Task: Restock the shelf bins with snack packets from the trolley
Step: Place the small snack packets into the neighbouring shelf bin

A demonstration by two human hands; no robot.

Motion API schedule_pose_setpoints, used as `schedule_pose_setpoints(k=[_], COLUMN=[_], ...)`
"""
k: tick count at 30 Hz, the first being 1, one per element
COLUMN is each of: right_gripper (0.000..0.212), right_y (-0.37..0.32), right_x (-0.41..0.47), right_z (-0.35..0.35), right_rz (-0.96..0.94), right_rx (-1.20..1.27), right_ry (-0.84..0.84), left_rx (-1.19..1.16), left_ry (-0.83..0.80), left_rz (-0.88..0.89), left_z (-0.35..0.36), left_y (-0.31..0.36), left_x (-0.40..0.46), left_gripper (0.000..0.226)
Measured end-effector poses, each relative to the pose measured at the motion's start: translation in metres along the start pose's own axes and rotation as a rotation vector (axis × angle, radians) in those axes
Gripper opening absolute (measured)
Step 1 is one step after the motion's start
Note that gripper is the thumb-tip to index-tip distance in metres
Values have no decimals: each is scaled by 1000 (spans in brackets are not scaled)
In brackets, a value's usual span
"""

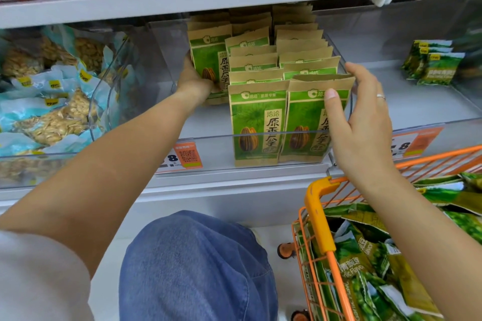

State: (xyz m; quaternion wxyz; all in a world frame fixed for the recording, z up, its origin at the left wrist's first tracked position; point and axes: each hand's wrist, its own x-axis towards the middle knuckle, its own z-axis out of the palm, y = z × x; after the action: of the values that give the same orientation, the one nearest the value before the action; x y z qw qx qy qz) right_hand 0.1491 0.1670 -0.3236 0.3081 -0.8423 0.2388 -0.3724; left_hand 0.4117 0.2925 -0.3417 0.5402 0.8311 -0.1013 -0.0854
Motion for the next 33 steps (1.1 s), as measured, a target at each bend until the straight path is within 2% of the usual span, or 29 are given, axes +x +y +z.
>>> schedule_pose_setpoints(k=[4,7,10,11,13,14,19,22,24,26,30,33], right_gripper=[50,49,50,50,50,50,49,49,49,49,50,50], right_y=[1,1,2,2,2,2,2,1,1,1,1,1], right_x=[0,-1,-1,0,0,0,-1,0,0,0,0,0], right_z=[0,-1,-1,-1,-1,-1,0,-1,-1,-1,0,-1], right_rz=[-1,3,2,1,-2,-2,-2,-4,-3,-2,-2,0], right_rx=[1,10,10,8,4,2,4,-1,1,-1,-6,-6], right_ry=[-3,-11,-9,-8,-7,-7,-7,-5,-7,-6,-6,-7], left_rx=[36,70,-27,-52,-95,-109,-74,3,65,80,72,18], left_ry=[-122,-137,-141,-130,-106,-92,-114,-185,-219,-228,-180,-134], left_rz=[-58,-112,-205,-232,-230,-217,-123,-96,-74,-65,-73,-95], left_z=[-6,-14,-24,-26,-27,-26,-20,-18,-18,-18,-18,-20], left_y=[-6,-16,-12,-7,-3,-2,-4,-6,-8,-10,0,4], left_x=[3,11,6,2,-2,-3,-4,-5,-6,-4,-9,-9], left_gripper=[89,96,103,92,46,29,18,27,57,69,49,46])
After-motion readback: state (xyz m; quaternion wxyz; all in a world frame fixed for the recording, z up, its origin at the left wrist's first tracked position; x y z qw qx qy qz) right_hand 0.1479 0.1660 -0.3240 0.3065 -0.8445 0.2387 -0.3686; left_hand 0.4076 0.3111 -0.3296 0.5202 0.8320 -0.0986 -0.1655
